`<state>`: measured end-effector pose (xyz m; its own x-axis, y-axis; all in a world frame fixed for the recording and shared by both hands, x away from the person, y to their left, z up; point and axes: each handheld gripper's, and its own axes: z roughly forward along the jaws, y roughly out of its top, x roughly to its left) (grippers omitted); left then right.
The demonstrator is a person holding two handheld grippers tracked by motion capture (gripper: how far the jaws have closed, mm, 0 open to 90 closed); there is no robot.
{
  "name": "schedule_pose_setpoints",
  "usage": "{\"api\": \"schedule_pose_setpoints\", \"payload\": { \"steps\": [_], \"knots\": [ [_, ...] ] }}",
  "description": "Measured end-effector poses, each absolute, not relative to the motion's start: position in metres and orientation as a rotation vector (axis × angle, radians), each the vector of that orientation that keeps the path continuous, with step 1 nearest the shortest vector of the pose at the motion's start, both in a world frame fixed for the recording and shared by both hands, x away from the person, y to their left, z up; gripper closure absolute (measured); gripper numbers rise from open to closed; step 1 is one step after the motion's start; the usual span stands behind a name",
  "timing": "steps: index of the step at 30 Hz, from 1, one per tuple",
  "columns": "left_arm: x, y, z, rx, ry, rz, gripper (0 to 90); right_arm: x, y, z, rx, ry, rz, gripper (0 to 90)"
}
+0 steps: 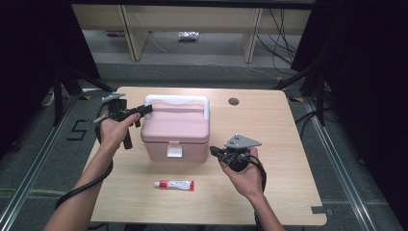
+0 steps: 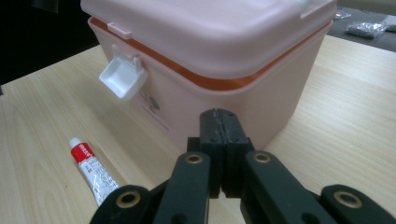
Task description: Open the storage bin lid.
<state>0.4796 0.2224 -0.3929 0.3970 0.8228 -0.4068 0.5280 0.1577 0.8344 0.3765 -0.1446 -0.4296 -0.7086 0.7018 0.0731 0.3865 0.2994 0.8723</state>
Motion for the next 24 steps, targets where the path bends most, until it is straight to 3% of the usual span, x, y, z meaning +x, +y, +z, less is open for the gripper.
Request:
{"api": "schedule_pose_setpoints", "payload": {
  "steps": [24],
  "knots": [
    [0.484,0.228,-0.388,1.505,1.27,0.238,73.3,0.388,-0.134,-0.426,1.056,2.244,1.434,90.0]
  ]
}}
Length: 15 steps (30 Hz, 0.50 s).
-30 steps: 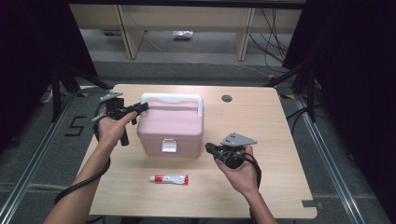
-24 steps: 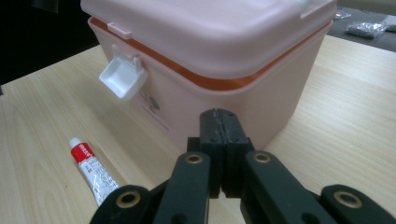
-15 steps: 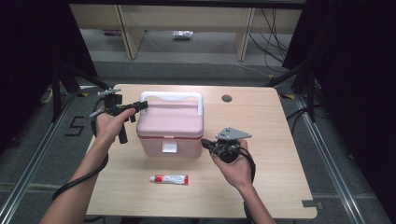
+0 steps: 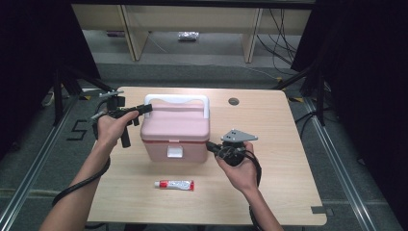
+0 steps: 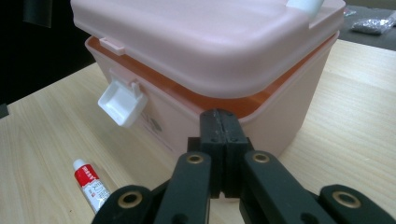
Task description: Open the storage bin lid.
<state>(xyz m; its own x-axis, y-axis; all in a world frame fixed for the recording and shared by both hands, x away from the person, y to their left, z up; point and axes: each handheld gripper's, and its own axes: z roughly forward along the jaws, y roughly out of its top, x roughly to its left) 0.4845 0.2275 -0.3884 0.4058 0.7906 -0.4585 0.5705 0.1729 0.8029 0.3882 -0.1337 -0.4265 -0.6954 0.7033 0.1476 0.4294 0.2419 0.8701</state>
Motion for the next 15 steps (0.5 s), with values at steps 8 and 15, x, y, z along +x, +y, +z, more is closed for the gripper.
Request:
{"api": "schedule_pose_setpoints", "payload": {
  "steps": [8,15],
  "knots": [
    [0.4846,0.2292,-0.3883,1.512,1.267,0.222,73.1,0.3894,-0.132,-0.4247,1.028,2.211,1.465,90.0],
    [0.4798,0.2327,-0.3857,1.53,1.195,0.322,51.6,0.3899,-0.1306,-0.4234,0.999,2.197,1.46,90.0]
  ]
}}
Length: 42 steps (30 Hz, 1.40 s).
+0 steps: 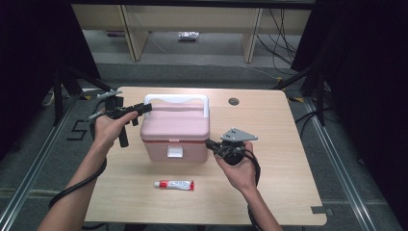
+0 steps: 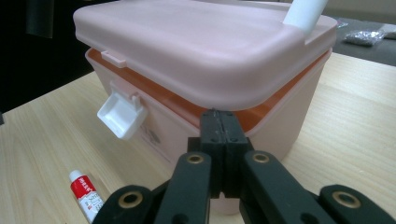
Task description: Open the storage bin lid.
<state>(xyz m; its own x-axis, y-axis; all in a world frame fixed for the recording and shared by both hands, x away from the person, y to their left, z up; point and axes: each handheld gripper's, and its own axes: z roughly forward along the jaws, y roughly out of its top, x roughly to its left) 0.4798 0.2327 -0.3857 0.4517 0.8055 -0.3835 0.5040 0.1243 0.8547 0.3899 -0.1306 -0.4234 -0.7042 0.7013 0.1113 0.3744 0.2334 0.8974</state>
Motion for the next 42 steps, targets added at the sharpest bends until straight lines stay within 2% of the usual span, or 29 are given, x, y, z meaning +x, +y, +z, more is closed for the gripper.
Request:
{"api": "schedule_pose_setpoints", "payload": {
  "steps": [4,7,8,11,12,13,15,21,28,42],
  "knots": [
    [0.468,0.237,-0.383,1.537,1.152,0.401,47.6,0.389,-0.131,-0.42,1.009,2.188,1.455,90.0],
    [0.456,0.243,-0.382,1.526,1.126,0.426,51.7,0.39,-0.13,-0.419,0.985,2.167,1.472,90.0],
    [0.448,0.246,-0.381,1.51,1.114,0.433,57.2,0.388,-0.129,-0.418,1.018,2.173,1.467,90.0],
    [0.438,0.249,-0.381,1.475,1.103,0.428,66.7,0.39,-0.131,-0.418,0.97,2.145,1.45,90.0],
    [0.43,0.251,-0.381,1.468,1.088,0.436,66.7,0.39,-0.13,-0.418,0.987,2.149,1.465,90.0],
    [0.42,0.253,-0.381,1.463,1.072,0.458,73.2,0.39,-0.13,-0.417,0.981,2.148,1.474,90.0],
    [0.408,0.255,-0.382,1.462,1.049,0.48,78.6,0.39,-0.129,-0.416,0.986,2.153,1.473,90.0],
    [0.381,0.248,-0.389,1.479,0.992,0.489,89.2,0.391,-0.128,-0.413,0.99,2.125,1.47,90.0],
    [0.356,0.226,-0.412,1.558,0.93,0.505,89.5,0.394,-0.127,-0.413,0.968,2.097,1.475,90.0],
    [0.371,0.208,-0.432,1.568,0.996,0.498,89.6,0.394,-0.127,-0.41,0.964,2.116,1.477,90.0]
  ]
}}
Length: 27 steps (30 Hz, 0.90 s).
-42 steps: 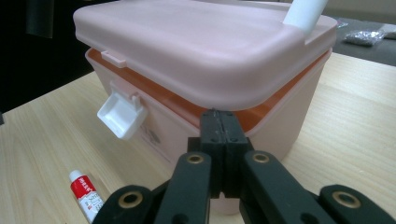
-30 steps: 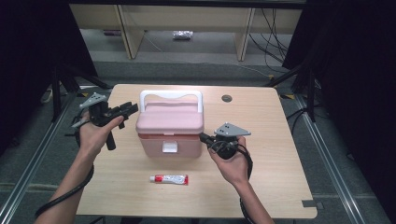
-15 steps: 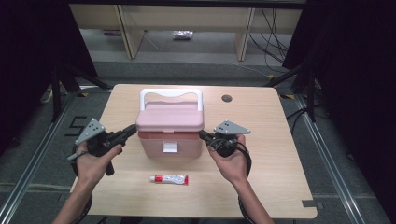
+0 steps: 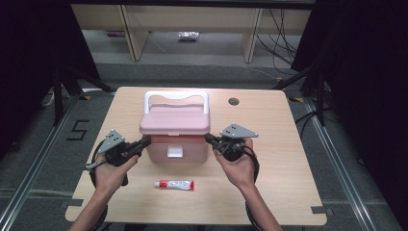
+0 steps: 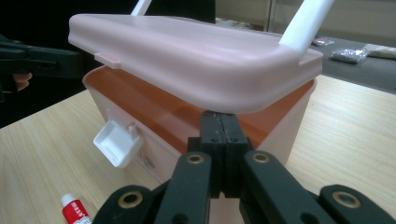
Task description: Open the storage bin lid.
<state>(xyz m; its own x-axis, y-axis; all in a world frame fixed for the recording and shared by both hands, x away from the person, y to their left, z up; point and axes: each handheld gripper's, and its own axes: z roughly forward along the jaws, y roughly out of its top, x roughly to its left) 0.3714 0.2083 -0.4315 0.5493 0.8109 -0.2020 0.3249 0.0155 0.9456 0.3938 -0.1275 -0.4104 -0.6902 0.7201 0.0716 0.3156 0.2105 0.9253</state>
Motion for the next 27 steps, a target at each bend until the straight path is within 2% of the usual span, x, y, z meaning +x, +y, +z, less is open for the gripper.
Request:
{"api": "schedule_pose_setpoints", "payload": {
  "steps": [17,27],
  "knots": [
    [0.383,0.201,-0.428,1.559,0.984,0.513,89.6,0.393,-0.126,-0.412,0.954,2.135,1.464,90.0],
    [0.387,0.201,-0.419,1.545,0.972,0.537,89.7,0.385,-0.108,-0.416,0.93,2.234,1.485,90.0]
  ]
}}
